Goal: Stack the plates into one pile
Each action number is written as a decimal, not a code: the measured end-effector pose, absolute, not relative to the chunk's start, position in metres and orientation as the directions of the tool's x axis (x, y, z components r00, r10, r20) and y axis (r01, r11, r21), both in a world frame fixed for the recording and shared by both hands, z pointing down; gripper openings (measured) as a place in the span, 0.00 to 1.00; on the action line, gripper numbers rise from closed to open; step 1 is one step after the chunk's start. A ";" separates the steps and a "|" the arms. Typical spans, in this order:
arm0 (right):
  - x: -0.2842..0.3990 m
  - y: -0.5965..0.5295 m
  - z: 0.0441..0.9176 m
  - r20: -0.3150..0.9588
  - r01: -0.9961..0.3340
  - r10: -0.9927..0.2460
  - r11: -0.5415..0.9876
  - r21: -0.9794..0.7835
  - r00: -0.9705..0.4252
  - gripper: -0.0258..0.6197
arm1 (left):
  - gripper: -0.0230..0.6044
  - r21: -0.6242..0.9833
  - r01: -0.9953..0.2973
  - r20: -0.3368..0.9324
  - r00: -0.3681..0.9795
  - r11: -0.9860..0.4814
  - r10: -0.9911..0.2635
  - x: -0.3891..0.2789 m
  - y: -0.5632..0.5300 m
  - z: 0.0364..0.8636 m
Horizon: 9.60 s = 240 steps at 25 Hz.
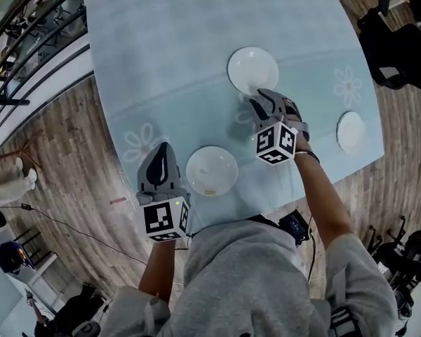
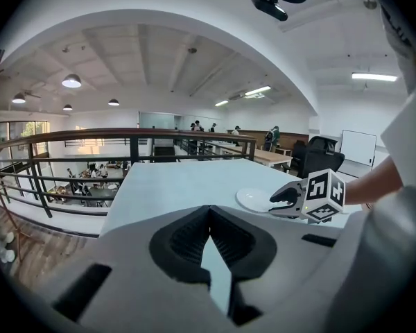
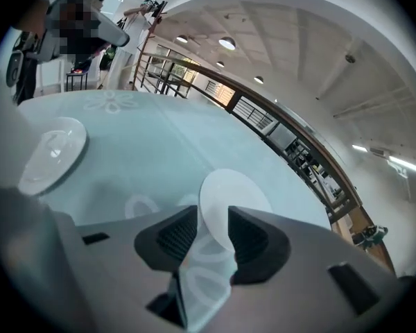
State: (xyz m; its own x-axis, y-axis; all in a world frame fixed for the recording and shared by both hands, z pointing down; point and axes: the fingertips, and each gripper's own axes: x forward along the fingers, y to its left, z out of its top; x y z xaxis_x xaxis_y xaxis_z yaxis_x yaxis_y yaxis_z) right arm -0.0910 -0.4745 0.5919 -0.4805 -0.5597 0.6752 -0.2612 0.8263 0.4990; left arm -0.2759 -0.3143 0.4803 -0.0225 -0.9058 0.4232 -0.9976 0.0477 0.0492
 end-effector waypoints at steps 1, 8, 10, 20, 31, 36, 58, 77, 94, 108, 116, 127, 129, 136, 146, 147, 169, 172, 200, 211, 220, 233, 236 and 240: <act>-0.094 -0.476 0.599 0.680 -0.249 -0.558 0.827 0.505 -0.475 0.26 | 0.07 0.054 -0.998 0.429 -0.019 0.046 -0.903 -0.277 -0.316 0.485; -0.103 -0.486 0.614 0.671 -0.186 -0.582 0.801 0.568 -0.459 0.26 | 0.07 0.080 -0.996 0.459 0.004 0.036 -0.888 -0.281 -0.324 0.507; -0.106 -0.487 0.614 0.678 -0.171 -0.576 0.805 0.569 -0.456 0.26 | 0.07 0.087 -0.996 0.463 0.013 0.030 -0.886 -0.283 -0.326 0.510; -0.112 -0.480 0.620 0.655 -0.080 -0.628 0.745 0.662 -0.420 0.11 | 0.07 0.108 -0.994 0.471 0.047 0.005 -0.881 -0.275 -0.328 0.513; -0.110 -0.468 0.562 0.616 -0.196 -0.630 0.757 0.623 -0.473 0.09 | 0.07 0.079 -0.997 0.398 0.038 -0.007 -0.917 -0.263 -0.310 0.470; -0.094 -0.449 0.528 0.615 -0.269 -0.588 0.801 0.535 -0.526 0.09 | 0.07 0.050 -0.999 0.344 0.032 -0.016 -0.939 -0.247 -0.300 0.446; -0.091 -0.318 0.481 0.535 -0.165 -0.479 0.832 0.530 -0.696 0.09 | 0.07 -0.013 -0.998 0.237 -0.063 0.062 -0.969 -0.215 -0.215 0.394; -0.146 -0.182 0.537 0.601 0.172 -0.250 0.814 0.555 -0.759 0.09 | 0.07 -0.038 -0.992 0.226 -0.126 0.121 -0.966 -0.222 -0.163 0.389; -0.145 -0.161 0.617 0.764 0.288 -0.144 0.869 0.402 -0.629 0.10 | 0.07 -0.035 -0.991 0.264 -0.131 0.127 -0.956 -0.225 -0.147 0.404; -0.139 -0.182 0.598 0.711 0.079 -0.109 0.971 0.226 -0.695 0.27 | 0.07 -0.043 -0.995 0.294 -0.101 0.092 -0.950 -0.226 -0.159 0.408; -0.060 -0.258 0.559 0.648 -0.176 -0.297 0.953 0.246 -0.702 0.27 | 0.07 -0.046 -0.999 0.307 -0.030 0.017 -0.951 -0.209 -0.189 0.414; 0.128 -0.363 0.568 0.685 -0.528 -0.614 0.760 0.380 -0.391 0.27 | 0.07 -0.070 -0.995 0.342 0.039 -0.067 -0.939 -0.195 -0.215 0.418; 0.164 -0.378 0.574 0.690 -0.574 -0.653 0.708 0.411 -0.313 0.27 | 0.07 -0.078 -0.994 0.347 0.046 -0.078 -0.937 -0.193 -0.219 0.417; 0.252 -0.413 0.601 0.728 -0.673 -0.676 0.589 0.447 -0.108 0.27 | 0.07 -0.122 -0.987 0.367 0.053 -0.104 -0.929 -0.193 -0.228 0.412; 0.258 -0.425 0.629 0.815 -0.687 -0.566 0.642 0.340 -0.125 0.26 | 0.07 -0.138 -0.984 0.404 0.047 -0.111 -0.914 -0.204 -0.244 0.416; 0.259 -0.425 0.629 0.824 -0.703 -0.550 0.639 0.310 -0.136 0.26 | 0.07 -0.136 -0.985 0.404 0.043 -0.107 -0.914 -0.206 -0.244 0.415; 0.246 -0.435 0.574 0.725 -0.760 -0.675 0.541 0.359 -0.138 0.08 | 0.07 -0.129 -0.991 0.363 -0.007 -0.043 -0.932 -0.212 -0.210 0.410; 0.232 -0.431 0.552 0.684 -0.750 -0.705 0.552 0.364 -0.187 0.08 | 0.07 -0.123 -0.992 0.350 -0.012 -0.033 -0.937 -0.213 -0.202 0.409; -0.057 -0.265 0.469 0.545 -0.357 -0.597 0.797 0.487 -0.589 0.08 | 0.07 -0.078 -0.996 0.310 -0.073 0.051 -0.948 -0.305 -0.090 0.401; -0.107 -0.212 0.490 0.586 -0.249 -0.531 0.833 0.494 -0.612 0.08 | 0.07 -0.053 -0.995 0.337 -0.098 0.085 -0.936 -0.326 -0.039 0.410; -0.125 -0.189 0.524 0.640 -0.168 -0.485 0.855 0.491 -0.596 0.08 | 0.07 -0.059 -0.990 0.352 -0.140 0.127 -0.926 -0.342 -0.007 0.414; -0.152 -0.174 0.588 0.732 -0.014 -0.431 0.866 0.500 -0.528 0.08 | 0.07 -0.078 -0.985 0.399 -0.172 0.153 -0.901 -0.354 0.029 0.427; -0.156 -0.173 0.598 0.762 -0.030 -0.397 0.895 0.446 -0.512 0.09 | 0.07 -0.082 -0.983 0.401 -0.185 0.165 -0.897 -0.362 0.037 0.425; -0.162 -0.173 0.600 0.775 -0.086 -0.361 0.924 0.372 -0.519 0.12 | 0.07 -0.089 -0.980 0.401 -0.198 0.177 -0.895 -0.368 0.044 0.426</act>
